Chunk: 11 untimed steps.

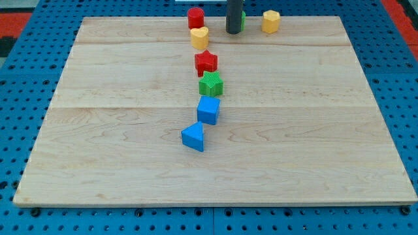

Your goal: Push the yellow heart to the top left of the red star

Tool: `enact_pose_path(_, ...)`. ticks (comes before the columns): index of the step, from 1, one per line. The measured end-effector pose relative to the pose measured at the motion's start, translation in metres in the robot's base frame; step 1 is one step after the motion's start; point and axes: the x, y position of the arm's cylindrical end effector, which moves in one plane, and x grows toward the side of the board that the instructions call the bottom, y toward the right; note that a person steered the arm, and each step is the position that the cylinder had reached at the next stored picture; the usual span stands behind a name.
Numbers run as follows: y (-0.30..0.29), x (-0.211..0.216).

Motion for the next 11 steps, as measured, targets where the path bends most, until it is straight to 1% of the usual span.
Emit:
enact_pose_path(1,0.000,0.039)
enact_pose_path(2,-0.062,0.042)
enact_pose_path(3,-0.149,0.041)
enact_pose_path(4,-0.178,0.057)
enact_pose_path(5,-0.098,0.067)
enact_pose_path(6,-0.036,0.043)
enact_pose_path(8,-0.102,0.023)
enact_pose_path(10,-0.094,0.020)
enact_pose_path(11,-0.111,0.011)
